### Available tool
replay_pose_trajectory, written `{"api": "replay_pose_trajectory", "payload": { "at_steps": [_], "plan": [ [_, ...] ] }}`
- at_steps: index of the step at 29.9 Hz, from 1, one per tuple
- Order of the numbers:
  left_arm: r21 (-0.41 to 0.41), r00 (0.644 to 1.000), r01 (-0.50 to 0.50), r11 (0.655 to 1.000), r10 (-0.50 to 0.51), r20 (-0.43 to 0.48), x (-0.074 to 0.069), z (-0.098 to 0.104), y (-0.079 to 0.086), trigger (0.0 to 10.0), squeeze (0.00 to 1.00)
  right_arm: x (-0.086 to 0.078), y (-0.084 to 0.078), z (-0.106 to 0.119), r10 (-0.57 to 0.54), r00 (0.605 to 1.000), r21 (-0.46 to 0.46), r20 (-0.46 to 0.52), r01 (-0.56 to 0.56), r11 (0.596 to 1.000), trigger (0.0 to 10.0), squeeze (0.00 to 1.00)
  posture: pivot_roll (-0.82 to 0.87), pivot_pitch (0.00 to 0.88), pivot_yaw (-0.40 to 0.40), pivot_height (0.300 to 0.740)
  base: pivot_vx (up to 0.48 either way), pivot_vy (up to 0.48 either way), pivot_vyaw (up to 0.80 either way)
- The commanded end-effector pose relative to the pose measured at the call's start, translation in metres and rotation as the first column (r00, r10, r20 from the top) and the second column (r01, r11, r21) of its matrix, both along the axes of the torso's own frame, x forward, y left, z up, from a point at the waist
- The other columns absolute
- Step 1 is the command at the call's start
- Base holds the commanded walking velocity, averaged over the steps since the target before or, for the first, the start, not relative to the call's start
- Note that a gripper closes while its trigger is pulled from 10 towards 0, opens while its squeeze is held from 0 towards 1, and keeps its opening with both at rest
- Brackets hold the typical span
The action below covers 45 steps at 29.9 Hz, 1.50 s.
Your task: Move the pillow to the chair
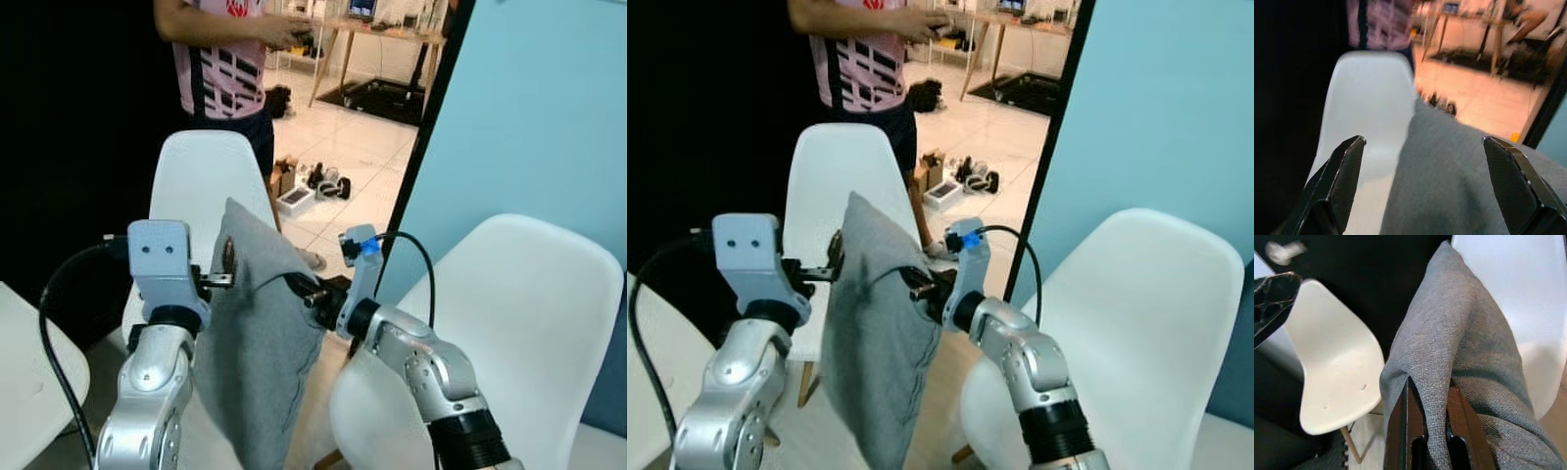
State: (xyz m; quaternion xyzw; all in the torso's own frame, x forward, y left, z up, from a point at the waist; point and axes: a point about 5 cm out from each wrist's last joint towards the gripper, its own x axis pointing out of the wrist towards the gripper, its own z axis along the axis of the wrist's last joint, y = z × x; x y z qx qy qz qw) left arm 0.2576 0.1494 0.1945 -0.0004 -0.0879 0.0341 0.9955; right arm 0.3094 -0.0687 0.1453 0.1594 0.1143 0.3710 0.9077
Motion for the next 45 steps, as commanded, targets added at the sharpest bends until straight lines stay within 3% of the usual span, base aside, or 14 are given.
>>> {"api": "replay_pose_trajectory", "payload": {
  "at_steps": [1, 19, 22, 24, 28, 29, 31, 32, 33, 35, 38, 42, 43, 45],
  "plan": [
    [0.006, 1.000, -0.014, 1.000, 0.015, -0.013, 0.000, -0.002, 0.001, 10.0, 0.00, 0.003, 0.001, 0.017, -0.001, 0.997, 0.034, 0.076, -0.002, 0.999, 10.0, 0.00, 0.10, 0.000, -0.103, 0.720, 0.000, 0.000, 0.00],
    [0.041, 0.998, -0.050, 0.998, 0.052, -0.042, -0.001, -0.010, 0.012, 10.0, 0.00, 0.013, -0.012, 0.008, -0.099, 0.992, -0.006, 0.073, 0.100, 0.995, 10.0, 0.00, 0.09, 0.000, -0.102, 0.720, 0.000, 0.000, 0.00],
    [0.074, 0.996, -0.055, 0.996, 0.059, -0.060, -0.001, -0.021, 0.022, 10.0, 0.00, 0.017, -0.025, -0.001, -0.145, 0.987, -0.030, 0.064, 0.147, 0.989, 10.0, 0.00, 0.09, 0.000, -0.102, 0.720, 0.000, 0.000, 0.00],
    [0.059, 0.992, -0.084, 0.995, 0.089, -0.088, -0.002, -0.034, 0.040, 10.0, 0.00, 0.024, -0.047, -0.018, -0.228, 0.972, -0.100, 0.053, 0.232, 0.968, 10.0, 0.00, 0.10, 0.000, -0.107, 0.720, 0.000, 0.000, 0.00],
    [0.050, 0.991, -0.093, 0.994, 0.097, -0.094, -0.002, -0.037, 0.044, 10.0, 0.00, 0.025, -0.052, -0.022, -0.246, 0.968, -0.117, 0.051, 0.250, 0.961, 10.0, 0.00, 0.10, 0.000, -0.107, 0.720, 0.000, 0.000, 0.00],
    [0.048, 0.977, -0.125, 0.991, 0.132, -0.169, -0.003, -0.061, 0.059, 10.0, 0.00, 0.025, -0.071, -0.044, -0.314, 0.949, -0.182, 0.017, 0.311, 0.933, 10.0, 0.00, 0.09, 0.000, -0.105, 0.720, 0.000, 0.000, 0.00],
    [0.048, 0.977, -0.125, 0.991, 0.132, -0.169, -0.003, -0.061, 0.059, 10.0, 0.00, 0.025, -0.071, -0.044, -0.314, 0.949, -0.182, 0.017, 0.311, 0.933, 10.0, 0.00, 0.09, 0.000, -0.105, 0.720, 0.000, 0.000, 0.00],
    [0.046, 0.960, -0.142, 0.989, 0.149, -0.238, -0.005, -0.083, 0.068, 10.0, 0.00, 0.022, -0.085, -0.062, -0.358, 0.933, -0.215, -0.019, 0.346, 0.913, 10.0, 0.00, 0.10, 0.000, -0.107, 0.720, 0.000, 0.000, 0.00],
    [0.046, 0.960, -0.142, 0.989, 0.149, -0.238, -0.005, -0.083, 0.068, 10.0, 0.00, 0.022, -0.085, -0.062, -0.358, 0.933, -0.215, -0.019, 0.346, 0.913, 10.0, 0.00, 0.10, 0.000, -0.107, 0.720, 0.000, 0.000, 0.00],
    [0.036, 0.917, -0.156, 0.987, 0.158, -0.365, -0.013, -0.126, 0.076, 10.0, 0.00, 0.010, -0.102, -0.094, -0.430, 0.898, -0.278, -0.093, 0.392, 0.877, 10.0, 0.00, 0.09, 0.000, -0.102, 0.720, 0.000, 0.000, 0.00],
    [-0.013, 0.878, -0.152, 0.988, 0.129, -0.461, -0.019, -0.158, 0.069, 10.0, 0.00, -0.003, -0.098, -0.118, -0.440, 0.882, -0.300, -0.168, 0.379, 0.875, 10.0, 0.00, 0.09, 0.000, -0.100, 0.720, 0.000, 0.000, 0.00],
    [-0.061, 0.856, -0.158, 0.986, 0.106, -0.506, -0.024, -0.175, 0.061, 10.0, 0.00, -0.012, -0.092, -0.131, -0.428, 0.881, -0.312, -0.203, 0.356, 0.881, 10.0, 0.00, 0.10, 0.000, -0.100, 0.720, 0.000, 0.000, 0.00],
    [-0.151, 0.816, -0.241, 0.959, 0.116, -0.567, -0.032, -0.194, 0.060, 10.0, 0.00, -0.014, -0.089, -0.133, -0.433, 0.876, -0.282, -0.214, 0.369, 0.886, 10.0, 0.00, 0.10, 0.000, -0.097, 0.720, 0.000, 0.000, 0.00],
    [-0.146, 0.821, -0.245, 0.958, 0.124, -0.557, -0.033, -0.198, 0.062, 10.0, 0.00, -0.014, -0.089, -0.134, -0.436, 0.874, -0.279, -0.214, 0.374, 0.885, 10.0, 0.00, 0.09, 0.000, -0.093, 0.720, 0.000, 0.000, 0.00]
  ]
}}
